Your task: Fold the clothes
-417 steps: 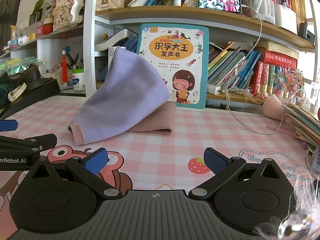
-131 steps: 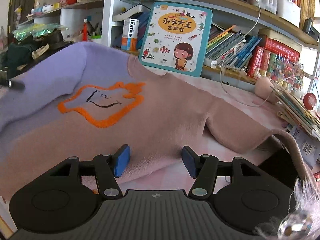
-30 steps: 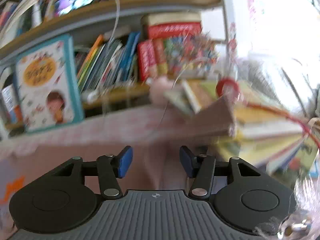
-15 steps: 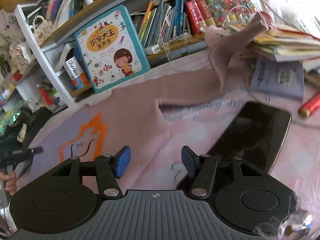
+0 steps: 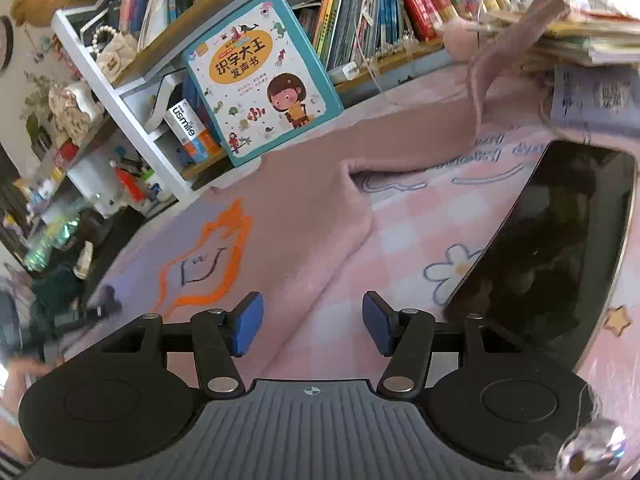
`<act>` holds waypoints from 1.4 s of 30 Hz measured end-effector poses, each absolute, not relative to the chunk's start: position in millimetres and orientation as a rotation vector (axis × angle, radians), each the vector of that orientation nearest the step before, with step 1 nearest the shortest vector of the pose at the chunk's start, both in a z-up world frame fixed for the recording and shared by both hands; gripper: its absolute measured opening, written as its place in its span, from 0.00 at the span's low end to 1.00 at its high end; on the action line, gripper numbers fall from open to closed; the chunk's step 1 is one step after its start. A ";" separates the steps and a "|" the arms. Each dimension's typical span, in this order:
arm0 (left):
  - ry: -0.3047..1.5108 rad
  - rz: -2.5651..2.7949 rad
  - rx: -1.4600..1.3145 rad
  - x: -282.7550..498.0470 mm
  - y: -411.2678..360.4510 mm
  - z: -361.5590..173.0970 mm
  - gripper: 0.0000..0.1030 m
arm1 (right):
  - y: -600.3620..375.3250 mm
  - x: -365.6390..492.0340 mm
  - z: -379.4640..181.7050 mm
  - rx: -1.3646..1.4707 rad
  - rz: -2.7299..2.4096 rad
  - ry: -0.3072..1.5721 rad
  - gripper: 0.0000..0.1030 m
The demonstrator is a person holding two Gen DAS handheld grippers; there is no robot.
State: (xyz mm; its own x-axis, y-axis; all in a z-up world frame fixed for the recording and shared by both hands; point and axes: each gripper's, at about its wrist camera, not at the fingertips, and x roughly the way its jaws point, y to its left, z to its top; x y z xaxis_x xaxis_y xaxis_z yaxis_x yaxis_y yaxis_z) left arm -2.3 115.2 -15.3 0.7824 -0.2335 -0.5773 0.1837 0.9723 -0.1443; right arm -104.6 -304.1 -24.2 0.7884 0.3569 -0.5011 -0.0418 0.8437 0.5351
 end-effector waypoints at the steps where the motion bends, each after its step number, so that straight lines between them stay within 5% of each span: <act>1: 0.608 -0.224 -0.062 -14.7 112.0 -13.2 0.38 | -302.0 -103.3 -24.1 0.539 0.234 0.638 0.50; 4: 0.548 -0.281 -0.016 -49.3 99.8 -4.2 0.38 | -290.4 -99.5 -22.4 0.519 0.245 0.653 0.35; 5: 0.536 -0.307 -0.005 -59.2 94.9 -2.0 0.38 | -286.7 -97.5 -22.2 0.514 0.241 0.655 0.13; 9: 0.542 -0.377 0.003 -82.3 82.3 -2.7 0.39 | -280.8 -90.8 -12.4 0.539 0.233 0.594 0.08; 19: 0.568 -0.354 0.129 -82.1 60.2 -23.7 0.47 | -215.3 -24.3 10.5 0.424 0.395 0.527 0.10; 22: 0.564 -0.355 0.113 -78.9 60.4 -24.8 0.53 | -208.6 -9.4 -5.1 0.467 0.423 0.564 0.21; 24: 0.561 -0.356 0.110 -77.9 60.4 -25.4 0.55 | -208.6 -6.6 -10.4 0.490 0.463 0.582 0.39; 27: 0.562 -0.359 0.111 -77.8 60.4 -25.8 0.56 | -212.7 -15.6 -5.0 0.496 0.534 0.565 0.44; 42: 0.562 -0.360 0.110 -76.8 58.6 -25.8 0.58 | -250.7 -62.8 -24.6 0.593 0.465 0.712 0.45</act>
